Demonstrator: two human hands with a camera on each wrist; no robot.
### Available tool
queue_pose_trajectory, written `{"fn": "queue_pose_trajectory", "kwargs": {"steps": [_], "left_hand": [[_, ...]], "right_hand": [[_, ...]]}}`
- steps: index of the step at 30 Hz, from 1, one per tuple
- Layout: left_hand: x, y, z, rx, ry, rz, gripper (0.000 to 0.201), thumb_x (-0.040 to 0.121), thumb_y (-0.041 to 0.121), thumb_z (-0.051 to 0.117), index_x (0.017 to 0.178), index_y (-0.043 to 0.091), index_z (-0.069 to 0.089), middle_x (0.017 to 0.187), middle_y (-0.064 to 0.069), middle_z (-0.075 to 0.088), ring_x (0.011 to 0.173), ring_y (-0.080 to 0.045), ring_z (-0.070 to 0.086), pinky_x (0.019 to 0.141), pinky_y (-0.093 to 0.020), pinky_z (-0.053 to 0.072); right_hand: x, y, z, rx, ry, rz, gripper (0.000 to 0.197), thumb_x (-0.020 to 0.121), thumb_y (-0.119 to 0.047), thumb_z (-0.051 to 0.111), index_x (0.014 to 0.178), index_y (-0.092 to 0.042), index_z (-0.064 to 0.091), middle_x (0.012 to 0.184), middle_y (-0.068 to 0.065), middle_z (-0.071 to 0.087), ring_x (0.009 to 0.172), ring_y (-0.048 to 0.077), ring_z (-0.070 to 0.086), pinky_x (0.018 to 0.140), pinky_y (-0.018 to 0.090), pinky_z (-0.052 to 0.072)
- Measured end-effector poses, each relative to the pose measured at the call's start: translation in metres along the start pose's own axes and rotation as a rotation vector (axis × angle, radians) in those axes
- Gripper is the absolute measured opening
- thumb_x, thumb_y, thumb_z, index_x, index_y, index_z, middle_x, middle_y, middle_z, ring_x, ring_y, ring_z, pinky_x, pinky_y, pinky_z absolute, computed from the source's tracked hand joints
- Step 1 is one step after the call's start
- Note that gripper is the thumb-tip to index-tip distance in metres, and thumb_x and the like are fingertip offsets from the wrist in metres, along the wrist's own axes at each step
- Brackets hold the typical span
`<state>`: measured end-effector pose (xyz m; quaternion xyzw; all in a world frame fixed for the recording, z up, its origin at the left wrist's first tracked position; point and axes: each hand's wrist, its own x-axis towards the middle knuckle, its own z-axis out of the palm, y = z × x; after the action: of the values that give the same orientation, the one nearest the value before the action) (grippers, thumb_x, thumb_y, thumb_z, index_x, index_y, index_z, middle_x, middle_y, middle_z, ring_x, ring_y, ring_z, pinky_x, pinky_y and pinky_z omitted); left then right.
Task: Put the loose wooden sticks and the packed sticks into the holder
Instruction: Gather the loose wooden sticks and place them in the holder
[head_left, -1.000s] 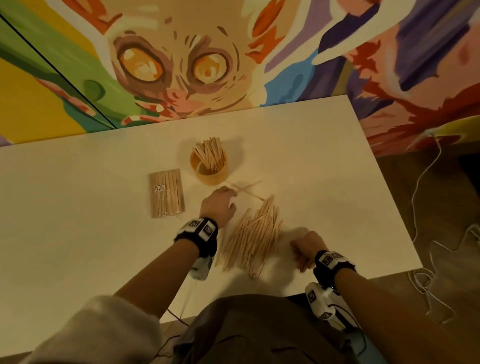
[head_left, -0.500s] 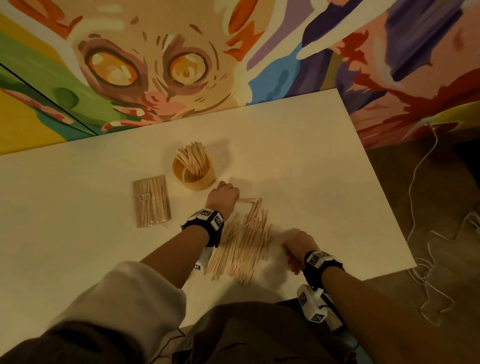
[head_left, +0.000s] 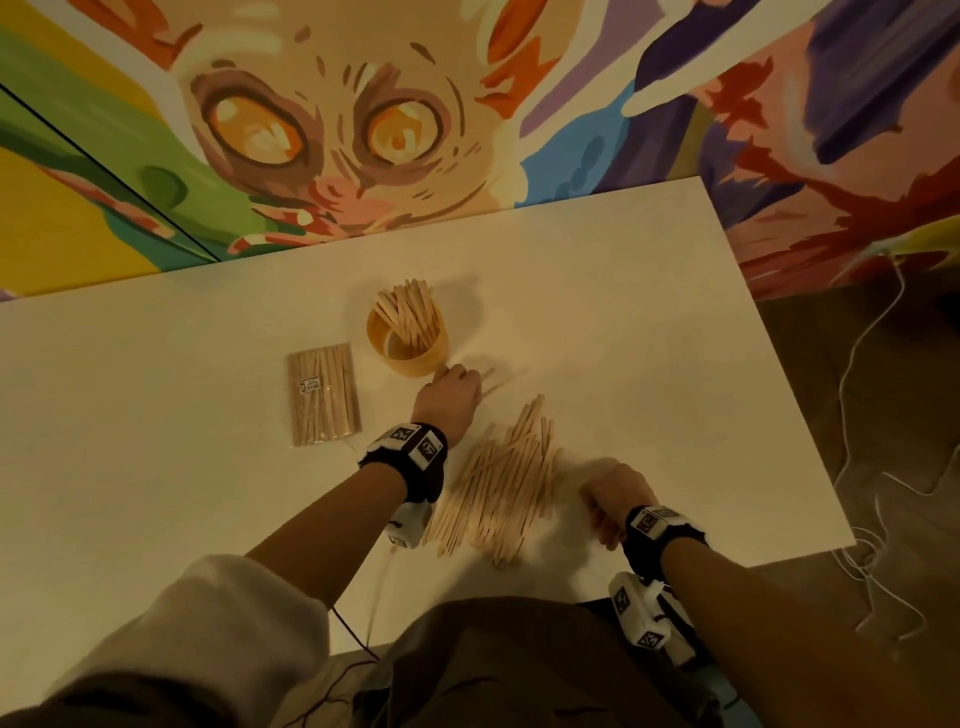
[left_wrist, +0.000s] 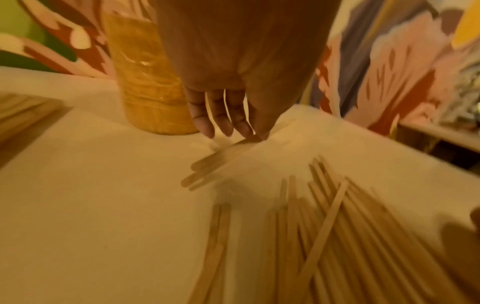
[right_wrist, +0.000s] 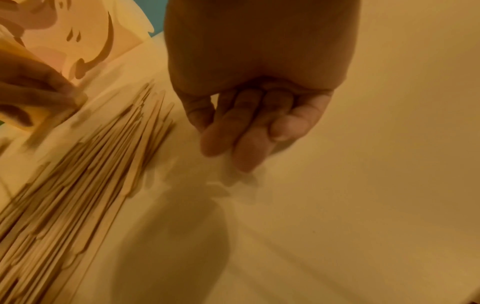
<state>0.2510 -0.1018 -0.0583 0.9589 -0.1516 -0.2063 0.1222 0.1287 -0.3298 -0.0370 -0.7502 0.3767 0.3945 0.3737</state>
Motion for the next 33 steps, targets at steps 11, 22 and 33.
{"fn": "queue_pose_trajectory", "kwargs": {"steps": [11,22,33], "left_hand": [[-0.107,-0.06,0.018,-0.276,-0.024,-0.488,0.012,0.09,0.023,0.057,0.097,0.017,0.065,0.096,-0.008,0.069,0.08,-0.027,0.06,0.066,-0.031,0.043],[-0.097,0.021,0.042,-0.148,-0.146,-0.306,0.05,0.086,0.05,0.062,0.117,0.013,0.05,0.114,-0.005,0.055,0.102,-0.026,0.059,0.08,-0.037,0.048],[-0.096,0.019,0.045,-0.17,-0.117,-0.287,0.021,0.092,0.029,0.055,0.103,0.012,0.059,0.104,-0.009,0.063,0.09,-0.028,0.06,0.075,-0.036,0.048]], "right_hand": [[0.004,0.001,0.001,-0.054,-0.01,-0.008,0.026,0.075,-0.01,0.051,0.061,0.003,0.068,0.06,0.021,0.071,0.042,0.032,0.065,0.043,0.025,0.049],[0.001,0.001,0.002,-0.058,0.005,-0.016,0.027,0.074,-0.009,0.05,0.055,0.003,0.066,0.051,0.02,0.066,0.04,0.031,0.063,0.045,0.025,0.049],[0.004,0.006,0.002,-0.036,-0.008,-0.056,0.027,0.075,-0.009,0.048,0.059,0.003,0.066,0.063,0.025,0.071,0.043,0.033,0.065,0.047,0.03,0.053]]}}
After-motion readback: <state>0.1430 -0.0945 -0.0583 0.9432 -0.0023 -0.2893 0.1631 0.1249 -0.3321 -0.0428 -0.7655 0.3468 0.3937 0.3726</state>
